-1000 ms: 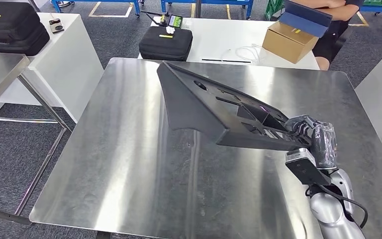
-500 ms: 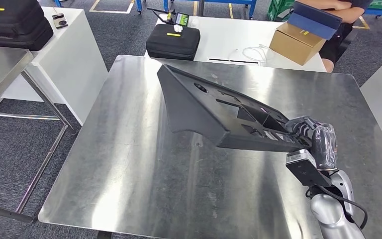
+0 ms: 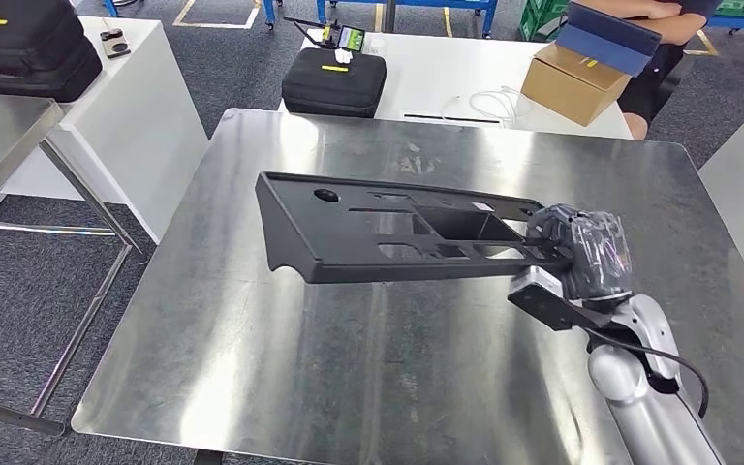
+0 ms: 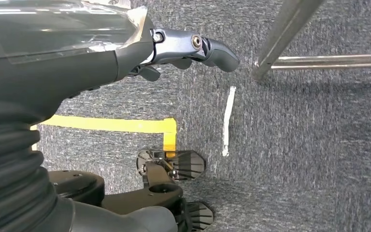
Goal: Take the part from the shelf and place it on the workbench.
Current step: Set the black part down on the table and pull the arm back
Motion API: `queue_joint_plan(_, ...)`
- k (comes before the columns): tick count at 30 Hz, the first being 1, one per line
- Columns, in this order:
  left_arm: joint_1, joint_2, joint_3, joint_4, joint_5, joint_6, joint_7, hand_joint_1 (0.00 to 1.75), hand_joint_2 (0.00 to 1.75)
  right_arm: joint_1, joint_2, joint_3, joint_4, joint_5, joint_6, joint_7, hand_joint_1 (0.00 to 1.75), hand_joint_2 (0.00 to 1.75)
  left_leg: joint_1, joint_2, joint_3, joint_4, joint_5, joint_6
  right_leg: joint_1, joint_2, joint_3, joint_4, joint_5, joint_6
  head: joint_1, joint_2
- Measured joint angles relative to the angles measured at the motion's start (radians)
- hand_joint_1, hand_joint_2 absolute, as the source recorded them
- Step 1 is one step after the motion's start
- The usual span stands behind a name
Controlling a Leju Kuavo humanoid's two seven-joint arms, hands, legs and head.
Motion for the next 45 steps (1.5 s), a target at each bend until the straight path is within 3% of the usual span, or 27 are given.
queue_joint_plan(6, -0.012, -0.005, -0.030, -0.003, -0.013, -0.014, 0.017, 0.00, 1.75, -0.210, 0.015, 0.147, 0.234, 0.151, 0.009, 0.060, 1.75, 1.75, 0.000, -0.001, -0.001, 0.000, 0.003, 0.002, 0.000, -0.001, 0.000, 0.000, 0.001, 0.001, 0.000, 0.000)
queue_joint_plan(16, -0.028, -0.010, -0.079, -0.009, -0.036, -0.022, 0.047, 0.00, 1.75, -0.394, 0.088, 0.282, 0.565, 0.271, -0.007, 0.113, 1.75, 1.75, 0.000, -0.003, -0.002, 0.000, 0.003, 0.002, 0.000, -0.002, -0.001, 0.001, 0.001, 0.002, 0.000, 0.000)
queue_joint_plan(26, -0.027, -0.011, -0.086, -0.009, -0.024, -0.010, 0.045, 0.00, 1.75, -0.391, 0.104, 0.319, 0.837, 0.308, -0.064, 0.169, 1.75, 1.75, 0.000, -0.003, -0.003, 0.000, 0.003, 0.002, 0.000, -0.003, -0.001, 0.000, 0.001, 0.002, 0.000, 0.000)
queue_joint_plan(34, -0.024, -0.010, -0.100, -0.009, -0.025, 0.003, 0.034, 0.00, 1.75, -0.357, 0.094, 0.325, 0.950, 0.333, -0.102, 0.219, 1.75, 1.75, 0.000, -0.004, -0.002, 0.000, 0.003, 0.002, 0.000, -0.003, -0.001, 0.000, 0.001, 0.002, 0.000, 0.000)
queue_joint_plan(38, -0.022, -0.010, -0.103, -0.009, -0.021, 0.007, 0.035, 0.00, 1.75, -0.347, 0.090, 0.327, 0.989, 0.363, -0.099, 0.277, 0.00, 0.00, 0.000, -0.003, 0.002, 0.000, 0.003, 0.002, 0.000, -0.003, 0.002, 0.000, 0.000, 0.002, 0.000, 0.000)
queue_joint_plan(45, -0.017, -0.010, -0.103, -0.009, -0.013, 0.008, 0.043, 0.00, 1.75, -0.337, 0.088, 0.316, 1.046, 0.391, -0.119, 0.341, 0.00, 0.00, 0.000, -0.004, 0.013, 0.000, 0.000, 0.004, 0.000, -0.004, 0.009, -0.002, -0.003, 0.005, 0.000, 0.000)
